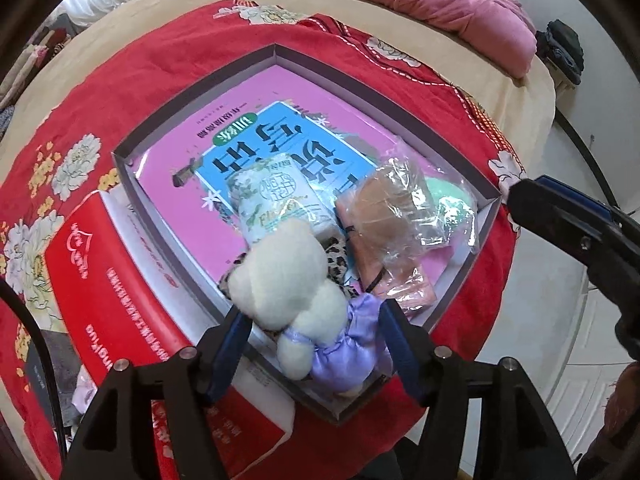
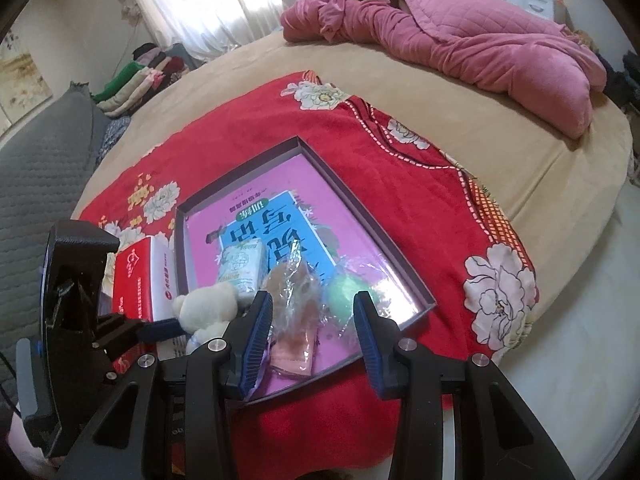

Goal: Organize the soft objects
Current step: 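Open both tools to release the teddy bear and bagged ball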

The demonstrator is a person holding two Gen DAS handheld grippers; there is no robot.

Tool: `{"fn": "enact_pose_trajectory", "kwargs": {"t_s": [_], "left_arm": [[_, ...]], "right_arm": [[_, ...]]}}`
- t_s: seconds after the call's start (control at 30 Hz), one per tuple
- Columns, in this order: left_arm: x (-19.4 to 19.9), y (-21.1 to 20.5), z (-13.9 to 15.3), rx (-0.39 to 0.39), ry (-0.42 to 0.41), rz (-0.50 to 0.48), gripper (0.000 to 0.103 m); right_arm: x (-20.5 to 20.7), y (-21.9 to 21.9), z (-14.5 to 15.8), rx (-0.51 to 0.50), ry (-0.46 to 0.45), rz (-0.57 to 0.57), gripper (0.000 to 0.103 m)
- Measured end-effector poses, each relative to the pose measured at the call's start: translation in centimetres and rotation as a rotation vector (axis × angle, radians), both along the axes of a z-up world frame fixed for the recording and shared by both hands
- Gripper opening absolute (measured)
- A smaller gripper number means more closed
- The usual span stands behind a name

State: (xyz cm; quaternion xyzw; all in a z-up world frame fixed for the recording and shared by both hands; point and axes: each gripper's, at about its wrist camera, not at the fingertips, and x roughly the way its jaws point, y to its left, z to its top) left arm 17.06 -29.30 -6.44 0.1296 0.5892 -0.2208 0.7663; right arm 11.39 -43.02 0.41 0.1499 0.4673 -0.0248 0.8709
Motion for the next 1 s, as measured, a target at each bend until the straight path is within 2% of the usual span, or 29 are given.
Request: {"fn": "enact_pose_trajectory", "kwargs": {"t_s": [0.13,0.23,0.43,0.6,0.9,1.0], "left_arm": [[-0.2,0.5,0.8,-0.011,-0.012,0.008,0.066],[-0.4,0.7,1.4,-0.021,-0.020,0.011,0.066],[-1.3,1.2,3.0,-0.033,-0.051,0.013,0.067],[-2.3,1.8,4.9,-0.045,-0.091,0.017,0.072],[-4.3,4.2,7.5,-0.051,-0.149,0.040,0.073],[-4.9,5.0,8.2,-0.055,-0.159,0.051,0.073]], "right_arm": [[-0.6,-0.2,0.6,-0.004,-0.009,-0.005,0.044],[-0.9,-0.2,1.1,-0.014,-0.014,-0.003,0.056],[-1.6,-0.1,1.7,-0.031,-0.018,-0.007,0.057],[-2.2,0.4,2.8,-0.054,-0.032,-0.005,0.058],[-3.4,1.6,4.8,-0.081,-0.073,0.001,0.059],[-3.8,2.0,5.4,-0.080,-0.088,0.000,0.064]]}}
